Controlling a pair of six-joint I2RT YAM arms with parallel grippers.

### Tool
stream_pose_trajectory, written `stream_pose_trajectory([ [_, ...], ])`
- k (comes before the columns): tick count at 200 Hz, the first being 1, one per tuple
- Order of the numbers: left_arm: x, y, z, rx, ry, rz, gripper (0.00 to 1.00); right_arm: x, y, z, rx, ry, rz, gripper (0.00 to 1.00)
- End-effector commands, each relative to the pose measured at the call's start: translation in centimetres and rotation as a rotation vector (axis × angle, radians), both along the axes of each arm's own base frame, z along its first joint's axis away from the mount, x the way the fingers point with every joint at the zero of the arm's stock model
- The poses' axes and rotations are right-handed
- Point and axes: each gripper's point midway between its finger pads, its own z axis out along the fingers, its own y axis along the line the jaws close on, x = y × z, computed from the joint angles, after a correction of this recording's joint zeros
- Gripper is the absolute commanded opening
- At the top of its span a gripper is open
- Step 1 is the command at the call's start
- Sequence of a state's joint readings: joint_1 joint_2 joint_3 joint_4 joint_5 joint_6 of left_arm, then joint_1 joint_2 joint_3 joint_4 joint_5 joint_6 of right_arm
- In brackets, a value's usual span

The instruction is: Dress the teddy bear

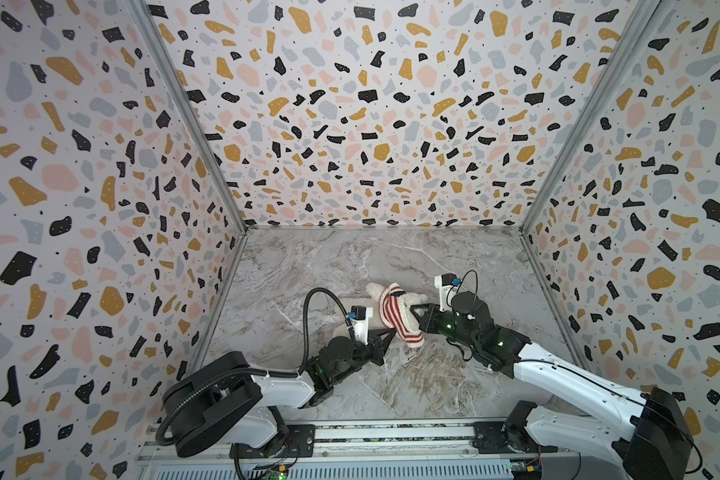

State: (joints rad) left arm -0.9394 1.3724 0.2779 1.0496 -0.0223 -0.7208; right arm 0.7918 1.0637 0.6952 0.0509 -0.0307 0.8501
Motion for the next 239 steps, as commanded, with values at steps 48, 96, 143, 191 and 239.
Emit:
stream_pose_trajectory([
  [48, 1.4, 2.1, -3.7, 0.19, 0.069, 0.139, 0.0, 0.0, -1.4, 2.0, 0.039, -0.043, -0.049, 0.0],
  [96, 1.8, 4.3, -6.5, 0.3, 0.122, 0.232, 0.0, -0.1, -1.5, 2.1, 0.049, -0.04, -0.052, 0.0],
  [143, 2.2, 6.7, -8.0, 0.389, 0.147, 0.322, 0.0, -0.2, -2.0, 2.8, 0.059, -0.05, -0.064, 0.0],
  [191, 2.7, 8.9, -8.0, 0.403, 0.158, 0.387, 0.0, -0.2, -2.2, 3.9, 0.073, -0.074, -0.065, 0.0],
  [239, 2.8, 10.3, -8.2, 0.427, 0.163, 0.435, 0.0, -0.3, -2.2, 4.7, 0.088, -0.087, -0.057, 0.0],
])
